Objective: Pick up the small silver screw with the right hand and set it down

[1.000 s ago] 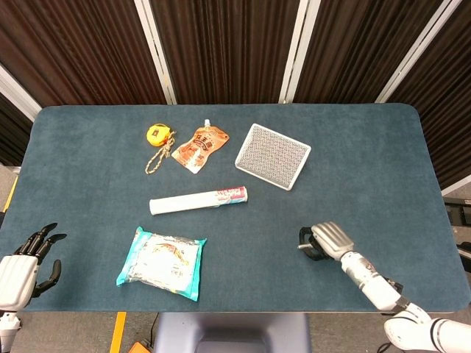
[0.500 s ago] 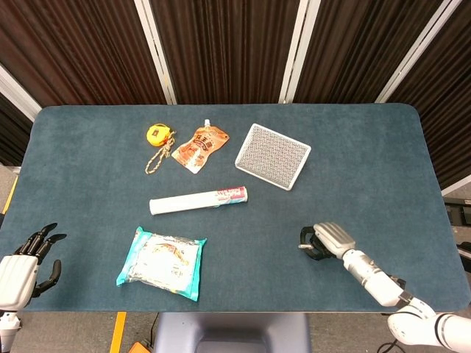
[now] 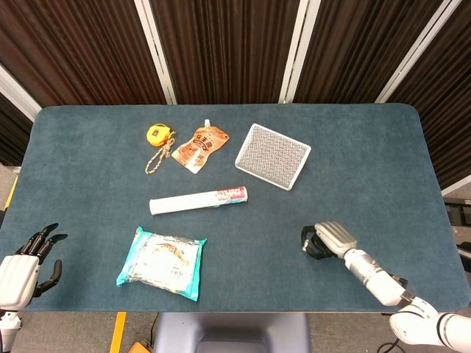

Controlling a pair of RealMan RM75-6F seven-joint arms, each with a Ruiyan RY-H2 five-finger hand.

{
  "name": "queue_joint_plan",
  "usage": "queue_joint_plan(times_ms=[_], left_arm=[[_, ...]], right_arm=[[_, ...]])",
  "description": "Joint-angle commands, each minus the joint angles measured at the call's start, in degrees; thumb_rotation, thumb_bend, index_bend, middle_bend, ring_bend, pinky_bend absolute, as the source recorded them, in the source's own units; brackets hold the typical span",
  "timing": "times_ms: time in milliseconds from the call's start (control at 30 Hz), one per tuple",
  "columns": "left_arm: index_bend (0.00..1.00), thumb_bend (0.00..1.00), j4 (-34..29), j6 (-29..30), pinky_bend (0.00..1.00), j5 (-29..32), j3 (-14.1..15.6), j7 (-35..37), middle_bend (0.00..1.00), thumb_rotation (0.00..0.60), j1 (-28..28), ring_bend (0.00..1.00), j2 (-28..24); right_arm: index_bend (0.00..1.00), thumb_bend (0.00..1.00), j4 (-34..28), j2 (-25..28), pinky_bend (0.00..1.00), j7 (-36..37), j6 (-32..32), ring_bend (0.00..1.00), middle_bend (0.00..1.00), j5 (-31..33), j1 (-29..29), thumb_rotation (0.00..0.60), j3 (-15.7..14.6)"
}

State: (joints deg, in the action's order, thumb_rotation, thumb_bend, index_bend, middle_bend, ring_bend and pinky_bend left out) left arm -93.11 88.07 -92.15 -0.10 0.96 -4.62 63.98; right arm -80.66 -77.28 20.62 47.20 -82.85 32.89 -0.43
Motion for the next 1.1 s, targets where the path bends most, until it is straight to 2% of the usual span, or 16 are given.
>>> queue_joint_plan(times_ms=[33,600,1100], left_arm=[[0.24,0.56,0.0,0.1,0.41,0.0,0.0,0.0,0.09,0.600,0.0,0.17,0.0],[0.24,0.56,0.0,0.1,0.41,0.0,0.0,0.0,0.09,0.600,0.0,0.17,0.0],[0.25,0.56,-0.1,0.2,0.41,-0.1,0.0,-0.1,0.09,0.600,0.0,0.17,0.0]], right_arm=[[0.60,0.53,0.0,-0.1,0.78,-0.3,0.2,0.88,1.00,0.0,-0.1,0.600,0.0],[0.60,0.53,4.1,-3.1,0.78,-9.3,9.5,0.88,1.00,-6.6,-2.7,0.600,-2.2],[0.60,0.53,4.9,-3.5,0.78,-13.5,10.9,0.88,1.00,-7.2,-3.5,0.600,-2.8]])
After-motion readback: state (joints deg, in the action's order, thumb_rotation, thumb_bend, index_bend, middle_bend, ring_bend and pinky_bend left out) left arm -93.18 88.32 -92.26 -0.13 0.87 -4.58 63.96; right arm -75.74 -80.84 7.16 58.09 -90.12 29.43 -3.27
